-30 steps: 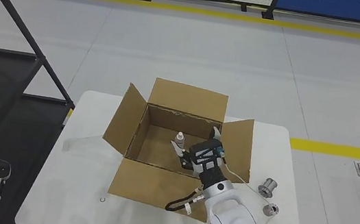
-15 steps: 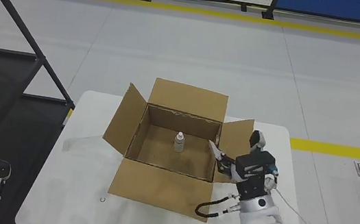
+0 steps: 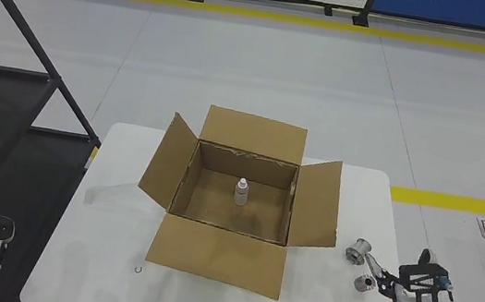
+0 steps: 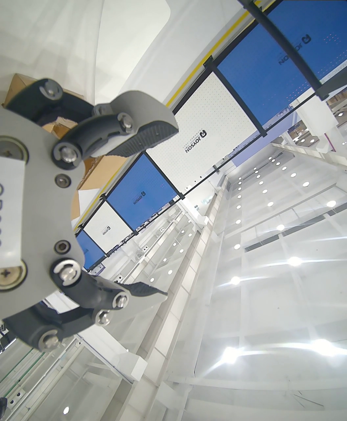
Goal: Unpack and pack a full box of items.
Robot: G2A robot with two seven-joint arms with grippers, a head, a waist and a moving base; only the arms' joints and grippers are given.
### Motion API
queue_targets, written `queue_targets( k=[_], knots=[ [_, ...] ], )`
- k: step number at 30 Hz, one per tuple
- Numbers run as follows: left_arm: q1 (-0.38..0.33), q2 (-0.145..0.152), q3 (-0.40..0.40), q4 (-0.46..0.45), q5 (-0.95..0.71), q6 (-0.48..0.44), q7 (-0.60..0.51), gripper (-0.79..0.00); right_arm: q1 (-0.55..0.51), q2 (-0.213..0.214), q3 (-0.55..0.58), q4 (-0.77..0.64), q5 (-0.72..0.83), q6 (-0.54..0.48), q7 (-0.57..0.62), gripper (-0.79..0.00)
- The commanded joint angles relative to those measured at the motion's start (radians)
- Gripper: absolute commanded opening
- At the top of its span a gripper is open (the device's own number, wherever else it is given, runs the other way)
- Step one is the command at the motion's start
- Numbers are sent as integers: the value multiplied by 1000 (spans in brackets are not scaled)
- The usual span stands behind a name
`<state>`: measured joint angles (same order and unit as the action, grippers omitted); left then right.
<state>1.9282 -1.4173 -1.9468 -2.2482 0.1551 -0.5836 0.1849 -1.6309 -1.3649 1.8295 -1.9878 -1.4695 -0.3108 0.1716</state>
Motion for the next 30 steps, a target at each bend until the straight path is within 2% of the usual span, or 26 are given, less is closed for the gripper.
queue_targets(
  k=[1, 11, 18, 19, 20, 21, 24, 28, 30],
  knots=[
    [0, 0, 0, 0, 0, 0, 0, 0, -5, 10, 26, 57, 0, -100, 12, 0],
    [0, 0, 0, 0, 0, 0, 0, 0, 127, 30, 3, 337, 26, -187, 140, 0],
    [0, 0, 0, 0, 0, 0, 0, 0, 164, 42, 9, 426, 61, -205, 149, 0],
    [0, 0, 0, 0, 0, 0, 0, 0, 168, 44, 8, 432, 62, -206, 150, -68],
    [0, 0, 0, 0, 0, 0, 0, 0, 171, 45, 7, 438, 67, -208, 149, -215],
    [0, 0, 0, 0, 0, 0, 0, 0, 172, 46, 6, 442, 70, -210, 147, -305],
    [0, 0, 0, 0, 0, 0, 0, 0, 172, 50, 0, 448, 75, -213, 142, -259],
    [0, 0, 0, 0, 0, 0, 0, 0, 181, 55, -8, 462, 81, -214, 142, -243],
    [0, 0, 0, 0, 0, 0, 0, 0, 187, 57, -12, 470, 84, -214, 141, -268]
  ],
)
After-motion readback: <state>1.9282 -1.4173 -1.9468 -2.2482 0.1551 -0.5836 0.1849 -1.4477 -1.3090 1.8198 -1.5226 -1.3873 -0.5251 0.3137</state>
